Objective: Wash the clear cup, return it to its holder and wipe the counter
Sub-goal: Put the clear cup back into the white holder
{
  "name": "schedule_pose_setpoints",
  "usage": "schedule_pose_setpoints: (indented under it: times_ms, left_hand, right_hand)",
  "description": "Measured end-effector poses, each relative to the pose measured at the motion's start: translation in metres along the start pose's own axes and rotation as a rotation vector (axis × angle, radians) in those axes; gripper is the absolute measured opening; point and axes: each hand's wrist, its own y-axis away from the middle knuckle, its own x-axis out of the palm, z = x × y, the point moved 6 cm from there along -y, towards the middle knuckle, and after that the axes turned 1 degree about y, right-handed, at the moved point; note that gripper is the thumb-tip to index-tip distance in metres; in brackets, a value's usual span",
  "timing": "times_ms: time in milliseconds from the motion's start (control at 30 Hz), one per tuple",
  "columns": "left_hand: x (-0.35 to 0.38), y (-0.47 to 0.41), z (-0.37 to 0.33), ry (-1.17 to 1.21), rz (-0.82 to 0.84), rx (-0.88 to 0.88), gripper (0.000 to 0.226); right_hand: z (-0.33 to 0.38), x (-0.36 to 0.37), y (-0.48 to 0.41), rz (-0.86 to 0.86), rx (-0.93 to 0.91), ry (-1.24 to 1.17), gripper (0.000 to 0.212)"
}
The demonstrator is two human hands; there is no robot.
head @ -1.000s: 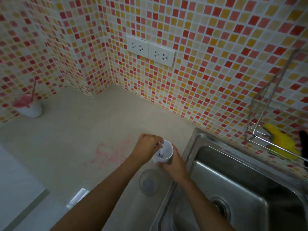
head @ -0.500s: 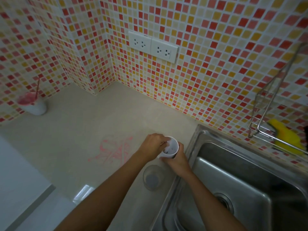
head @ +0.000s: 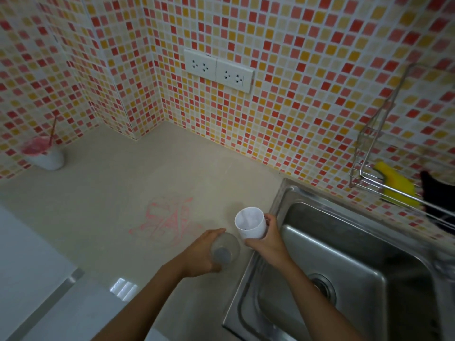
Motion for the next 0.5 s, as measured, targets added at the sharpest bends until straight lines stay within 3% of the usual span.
schedule_pose_setpoints:
  times_ms: [67, 233, 400, 500]
  left_hand:
    - [0.007, 0.000, 0.000, 0.024, -0.062, 0.001, 0.097]
    - [0.010, -0.008, -0.002, 0.155, -0.266, -0.011, 0.086]
    - [0.009, -0.025, -0.018, 0.184, -0.282, 0.037, 0.082]
    - [0.005, -0.032, -0.018, 0.209, -0.290, 0.040, 0.083]
  right_hand:
    - [0.005, -0.008, 0.004, 0.022, -0.024, 0.089, 0.076]
    - [0.030, -0.033, 0.015, 0.069, -0.197, 0.595, 0.083]
    - [0.058, -0.020, 0.021, 0.228, -0.332, 0.733, 0.080]
    - [0.084, -0.004, 0.020, 0.210, -0.383, 0.812, 0.087]
